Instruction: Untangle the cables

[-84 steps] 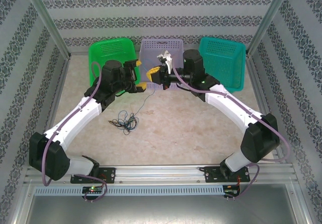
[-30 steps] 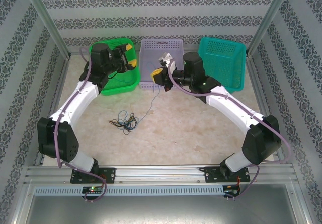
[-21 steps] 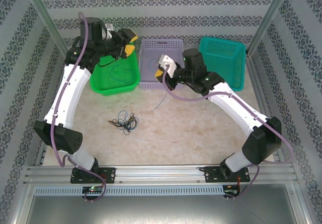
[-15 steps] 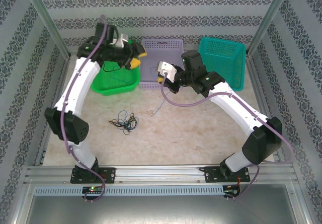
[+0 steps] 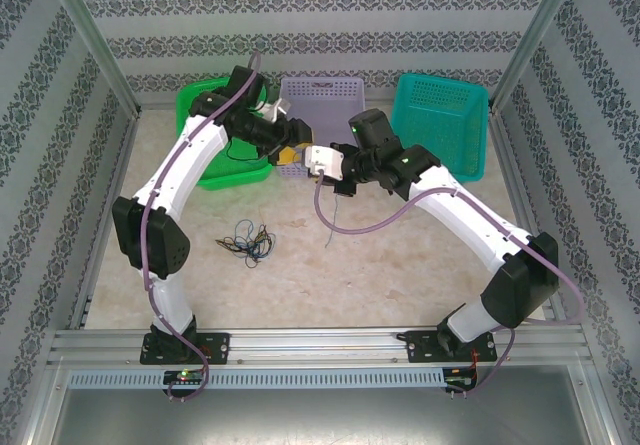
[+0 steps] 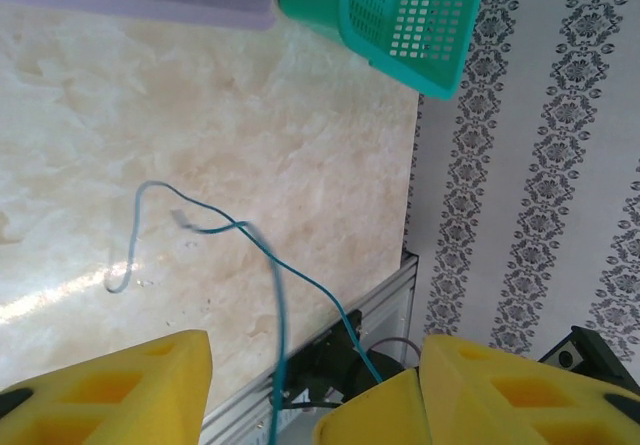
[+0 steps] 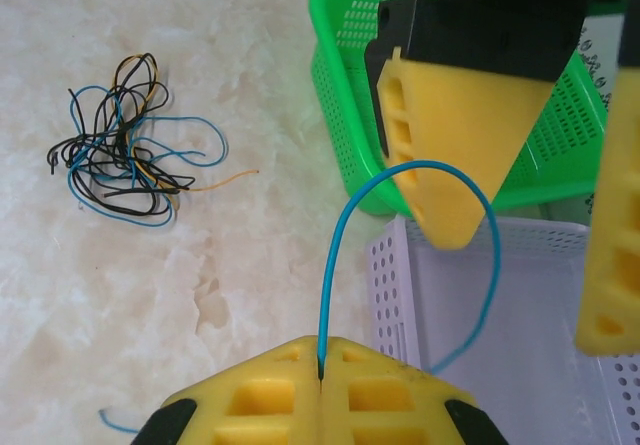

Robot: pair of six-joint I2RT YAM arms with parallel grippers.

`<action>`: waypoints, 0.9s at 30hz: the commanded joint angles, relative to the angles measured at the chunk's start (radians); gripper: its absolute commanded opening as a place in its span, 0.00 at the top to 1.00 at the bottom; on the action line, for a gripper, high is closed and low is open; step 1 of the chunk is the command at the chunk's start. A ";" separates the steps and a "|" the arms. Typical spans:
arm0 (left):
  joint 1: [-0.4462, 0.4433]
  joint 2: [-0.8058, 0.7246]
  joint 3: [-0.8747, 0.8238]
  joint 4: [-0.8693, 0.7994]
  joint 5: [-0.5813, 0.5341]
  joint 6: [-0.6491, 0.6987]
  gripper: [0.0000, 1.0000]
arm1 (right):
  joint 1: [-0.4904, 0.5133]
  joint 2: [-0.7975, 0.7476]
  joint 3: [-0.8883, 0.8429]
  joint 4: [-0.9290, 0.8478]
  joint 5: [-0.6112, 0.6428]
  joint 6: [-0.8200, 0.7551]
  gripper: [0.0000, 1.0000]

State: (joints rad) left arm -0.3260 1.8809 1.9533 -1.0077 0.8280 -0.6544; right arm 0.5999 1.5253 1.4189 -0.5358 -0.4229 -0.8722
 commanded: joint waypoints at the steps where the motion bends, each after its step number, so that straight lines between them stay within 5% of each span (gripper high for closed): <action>1: -0.016 0.006 -0.003 -0.034 0.016 0.032 0.53 | 0.015 -0.023 -0.021 -0.013 0.019 -0.028 1.00; 11: -0.009 0.026 0.015 -0.024 -0.052 0.005 0.99 | 0.037 -0.042 -0.064 0.004 0.037 -0.009 1.00; 17: 0.020 -0.019 0.007 0.076 -0.147 -0.080 1.00 | 0.044 -0.058 -0.092 0.012 0.038 0.043 1.00; 27: 0.055 -0.206 -0.256 0.644 -0.278 -0.360 1.00 | 0.048 -0.040 -0.109 0.081 0.007 0.288 1.00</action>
State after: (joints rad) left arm -0.3099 1.7535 1.7481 -0.6796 0.6739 -0.8963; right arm 0.6312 1.4853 1.3170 -0.4278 -0.3599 -0.7116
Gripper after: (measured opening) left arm 0.049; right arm 0.066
